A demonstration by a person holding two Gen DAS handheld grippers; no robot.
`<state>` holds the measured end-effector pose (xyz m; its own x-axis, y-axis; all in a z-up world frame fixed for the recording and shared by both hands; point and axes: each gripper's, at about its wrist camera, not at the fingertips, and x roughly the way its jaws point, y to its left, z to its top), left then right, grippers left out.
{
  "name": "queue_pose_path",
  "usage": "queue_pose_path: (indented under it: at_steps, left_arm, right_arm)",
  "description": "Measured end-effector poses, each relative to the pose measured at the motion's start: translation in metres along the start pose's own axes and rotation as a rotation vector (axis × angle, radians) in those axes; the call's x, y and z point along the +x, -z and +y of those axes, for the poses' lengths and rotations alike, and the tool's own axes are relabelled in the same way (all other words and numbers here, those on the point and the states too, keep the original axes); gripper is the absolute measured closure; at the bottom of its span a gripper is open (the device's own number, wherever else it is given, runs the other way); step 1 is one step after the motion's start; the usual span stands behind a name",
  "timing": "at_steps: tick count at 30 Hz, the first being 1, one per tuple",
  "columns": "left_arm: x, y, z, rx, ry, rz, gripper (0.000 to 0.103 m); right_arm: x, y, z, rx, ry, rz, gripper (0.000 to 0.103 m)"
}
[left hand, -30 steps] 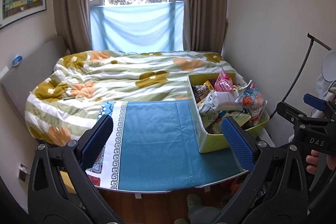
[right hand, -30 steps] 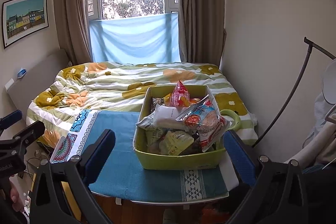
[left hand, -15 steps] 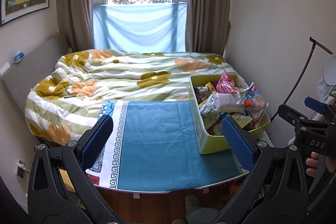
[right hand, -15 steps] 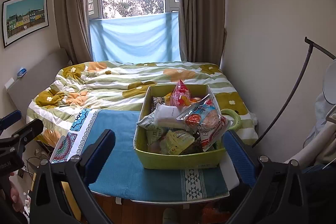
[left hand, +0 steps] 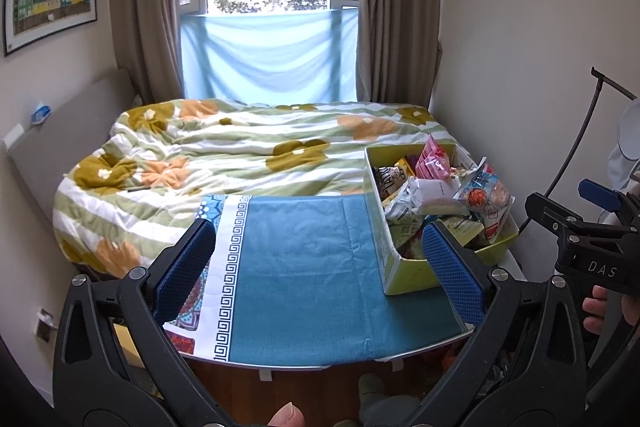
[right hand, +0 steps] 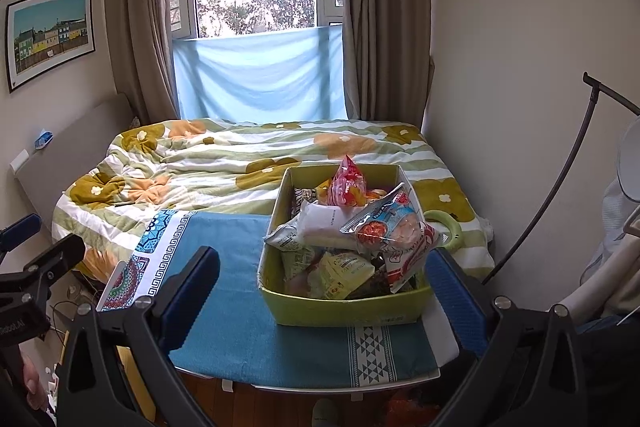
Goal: Organize snacks
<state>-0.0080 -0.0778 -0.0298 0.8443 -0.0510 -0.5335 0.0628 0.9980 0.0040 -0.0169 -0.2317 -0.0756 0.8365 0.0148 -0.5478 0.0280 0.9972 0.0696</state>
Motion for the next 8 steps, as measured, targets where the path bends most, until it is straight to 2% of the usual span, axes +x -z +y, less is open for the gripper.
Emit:
queue_pose_path:
  at_steps: [8]
  left_arm:
    - [-0.0039,0.0022,-0.0024,-0.009,0.005,-0.011,0.001]
  right_arm:
    - [-0.0013,0.0022,0.0012,0.006,-0.005,-0.009,0.001]
